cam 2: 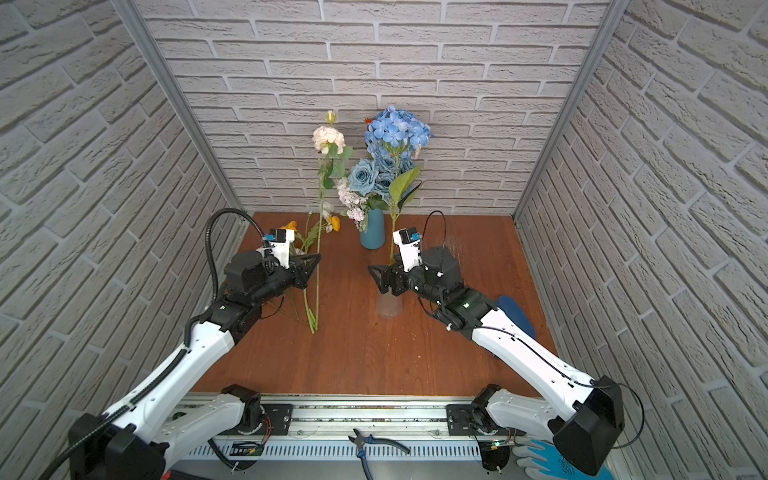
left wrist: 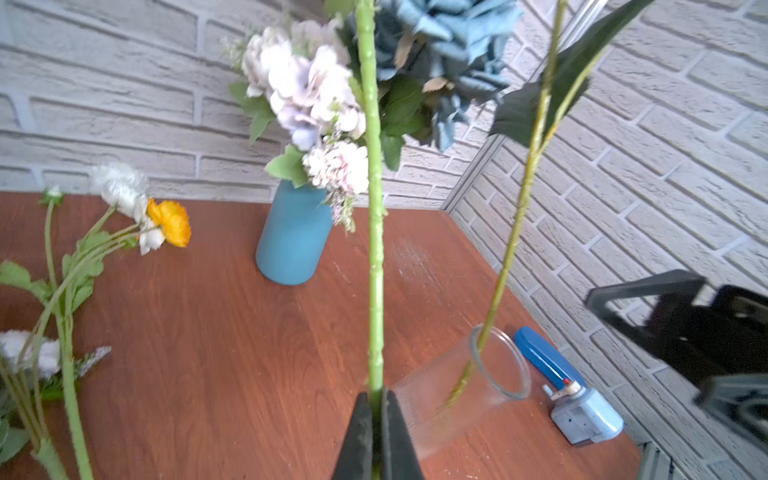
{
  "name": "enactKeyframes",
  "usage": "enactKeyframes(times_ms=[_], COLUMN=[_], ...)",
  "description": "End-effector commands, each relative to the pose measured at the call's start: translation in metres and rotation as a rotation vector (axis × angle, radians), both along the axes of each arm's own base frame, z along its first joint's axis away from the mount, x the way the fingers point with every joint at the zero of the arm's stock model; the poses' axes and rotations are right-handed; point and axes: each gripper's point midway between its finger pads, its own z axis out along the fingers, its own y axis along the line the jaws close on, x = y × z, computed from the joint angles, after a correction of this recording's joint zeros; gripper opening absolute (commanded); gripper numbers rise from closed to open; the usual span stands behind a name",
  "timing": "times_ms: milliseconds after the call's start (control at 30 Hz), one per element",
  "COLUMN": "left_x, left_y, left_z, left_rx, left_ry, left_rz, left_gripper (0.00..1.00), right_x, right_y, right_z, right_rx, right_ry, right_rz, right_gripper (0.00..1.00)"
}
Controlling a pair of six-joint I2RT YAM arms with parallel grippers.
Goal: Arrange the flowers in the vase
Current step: 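Lift the cream rose upright with the left gripper while the right gripper reaches its stem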
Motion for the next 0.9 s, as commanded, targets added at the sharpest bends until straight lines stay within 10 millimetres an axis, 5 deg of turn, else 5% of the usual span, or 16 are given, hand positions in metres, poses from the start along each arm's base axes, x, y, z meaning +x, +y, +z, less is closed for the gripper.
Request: enactKeyframes(times_ms=[0, 233, 500, 700, 867], left_x=[-0.013, -0.045, -0.065, -0.072, -0.072], left_y=[-0.013, -0.046, -0.068, -0.076, -0.076], left_z=[0.051, 0.073, 0.077, 0.077, 0.075], left_rx=[-0.030, -0.022, -0.005, -0.007, -0.001], left_ry=[-0.178, -0.294, -0.350, -0.358, -0.354], left_rz=[-0.043, -0.159, -0.237, -0.266, -0.263], left_gripper=[0.00, 0.00, 0.00, 0.00, 0.00], right_x=[-0.011, -0.003, 0.009, 0.011, 0.009], right_y=[0.027, 0.047, 0.046, 0.050, 0.055], right_z=[0.059, 0.092, 0.115, 0.116, 0.119], right_rx=[0.179, 0.265, 0.339, 0.379, 0.397], right_ry=[-0.107, -0.162, -0.226, -0.225, -0.220], right_rz=[0.135, 0.190, 0.144, 0.158, 0.190], right_gripper=[0.84, 0.79, 0.71, 0.48, 0.14])
